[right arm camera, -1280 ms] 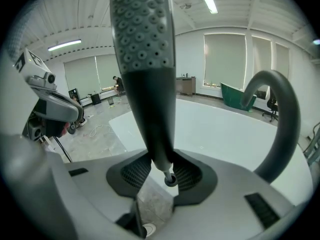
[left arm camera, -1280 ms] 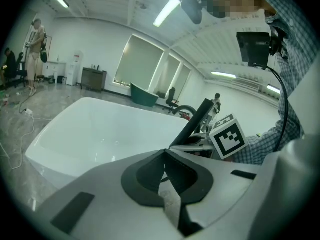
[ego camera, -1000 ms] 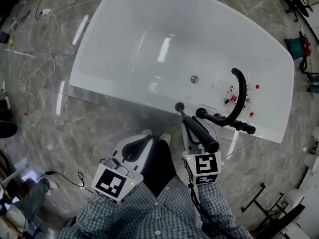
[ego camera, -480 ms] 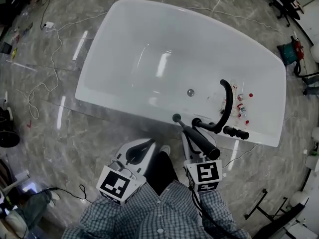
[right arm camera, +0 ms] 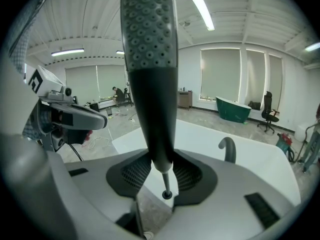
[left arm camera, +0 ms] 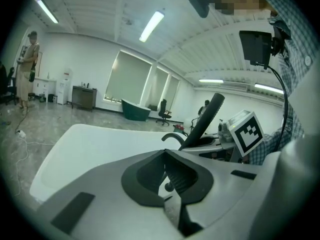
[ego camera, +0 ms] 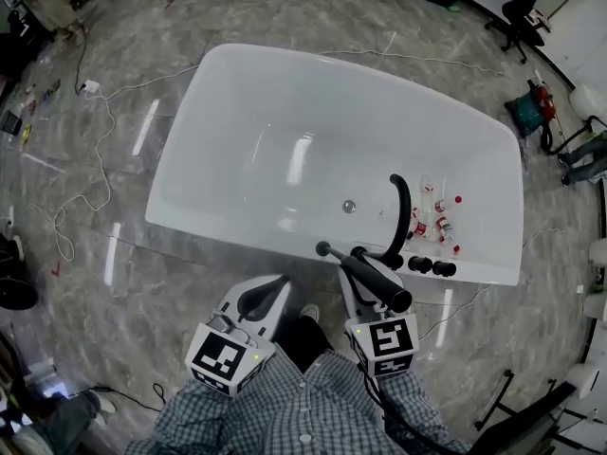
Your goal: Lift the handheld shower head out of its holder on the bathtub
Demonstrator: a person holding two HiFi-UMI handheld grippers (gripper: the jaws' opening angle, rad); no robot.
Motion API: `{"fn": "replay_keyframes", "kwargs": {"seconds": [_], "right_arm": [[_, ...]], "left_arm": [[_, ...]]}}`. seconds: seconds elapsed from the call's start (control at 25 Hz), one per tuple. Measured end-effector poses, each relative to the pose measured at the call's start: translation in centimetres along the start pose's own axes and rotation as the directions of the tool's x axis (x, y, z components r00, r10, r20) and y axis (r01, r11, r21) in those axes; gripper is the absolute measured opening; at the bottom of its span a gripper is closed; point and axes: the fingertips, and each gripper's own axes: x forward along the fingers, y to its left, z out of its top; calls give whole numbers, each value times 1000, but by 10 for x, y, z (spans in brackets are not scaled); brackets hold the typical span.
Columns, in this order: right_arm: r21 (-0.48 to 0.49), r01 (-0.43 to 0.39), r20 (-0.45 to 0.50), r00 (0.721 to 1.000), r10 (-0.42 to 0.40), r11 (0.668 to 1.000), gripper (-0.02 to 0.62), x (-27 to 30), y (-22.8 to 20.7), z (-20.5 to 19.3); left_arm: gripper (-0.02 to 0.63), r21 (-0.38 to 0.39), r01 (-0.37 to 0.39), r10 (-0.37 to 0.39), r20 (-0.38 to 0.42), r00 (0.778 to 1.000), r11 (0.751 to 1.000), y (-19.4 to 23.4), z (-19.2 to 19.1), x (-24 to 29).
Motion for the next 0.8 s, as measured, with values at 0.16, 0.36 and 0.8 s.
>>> {"fn": "replay_keyframes", "kwargs": {"seconds": [0.16,0.36,0.8], "right_arm": [[3,2,21,1000,-2,1000,127,-12,3,10],[6,14,75,997,-14,1000,127,-27,5,26],[-31,15,144,990,-10,999,127,-62,7,51]], "left_arm": [[2,27,3,-3,26,1000,1000,-5,14,-5],[2,58,21,-25,63,998,998,-11,33,-10],[2,122,-5,-11,129,992,993,-22,66,-23]]}}
